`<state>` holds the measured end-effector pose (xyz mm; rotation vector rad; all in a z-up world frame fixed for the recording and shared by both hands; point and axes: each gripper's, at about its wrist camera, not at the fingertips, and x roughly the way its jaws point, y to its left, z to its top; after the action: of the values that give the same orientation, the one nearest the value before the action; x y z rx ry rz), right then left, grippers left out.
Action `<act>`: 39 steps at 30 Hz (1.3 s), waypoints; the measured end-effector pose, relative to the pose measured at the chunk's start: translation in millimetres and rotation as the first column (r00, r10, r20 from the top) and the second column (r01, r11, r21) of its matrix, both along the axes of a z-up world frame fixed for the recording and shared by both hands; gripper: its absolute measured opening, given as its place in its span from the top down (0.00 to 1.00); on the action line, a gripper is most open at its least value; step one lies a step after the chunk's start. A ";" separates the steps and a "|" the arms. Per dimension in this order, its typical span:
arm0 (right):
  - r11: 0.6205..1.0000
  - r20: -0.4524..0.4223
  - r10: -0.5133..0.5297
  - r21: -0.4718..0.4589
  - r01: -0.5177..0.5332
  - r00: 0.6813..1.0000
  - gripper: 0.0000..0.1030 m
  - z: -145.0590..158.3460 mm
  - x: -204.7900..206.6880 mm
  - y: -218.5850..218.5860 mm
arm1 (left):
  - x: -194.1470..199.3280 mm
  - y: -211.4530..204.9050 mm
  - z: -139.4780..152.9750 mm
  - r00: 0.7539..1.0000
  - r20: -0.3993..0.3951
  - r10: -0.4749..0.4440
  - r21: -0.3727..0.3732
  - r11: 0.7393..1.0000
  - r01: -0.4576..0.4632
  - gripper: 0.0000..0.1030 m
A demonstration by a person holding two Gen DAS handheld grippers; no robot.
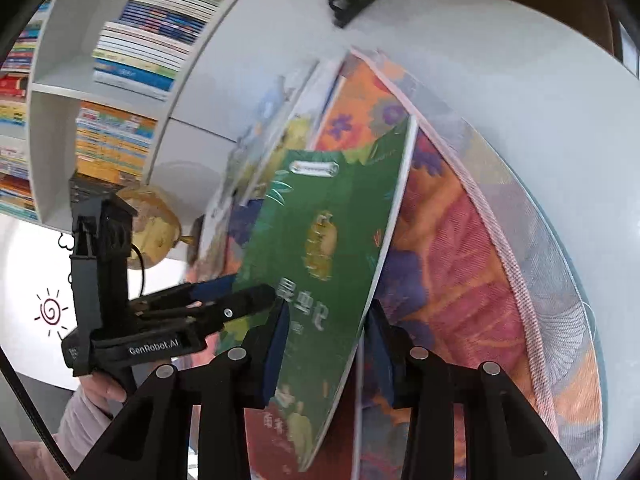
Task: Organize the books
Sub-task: 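Carry the upright frog book with both tools over to the book stack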
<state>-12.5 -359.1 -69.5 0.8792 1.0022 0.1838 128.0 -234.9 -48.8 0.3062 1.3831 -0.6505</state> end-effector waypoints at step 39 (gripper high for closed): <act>0.985 0.041 0.162 -0.062 -0.159 0.986 0.66 11.4 18.2 27.6 | 1.7 48.4 24.9 0.995 -0.084 -0.058 -0.052 0.997 0.054 0.44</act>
<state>5.7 -331.5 -58.0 0.7379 1.0313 0.3082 129.7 -186.5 -23.8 0.2806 1.4417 -0.7507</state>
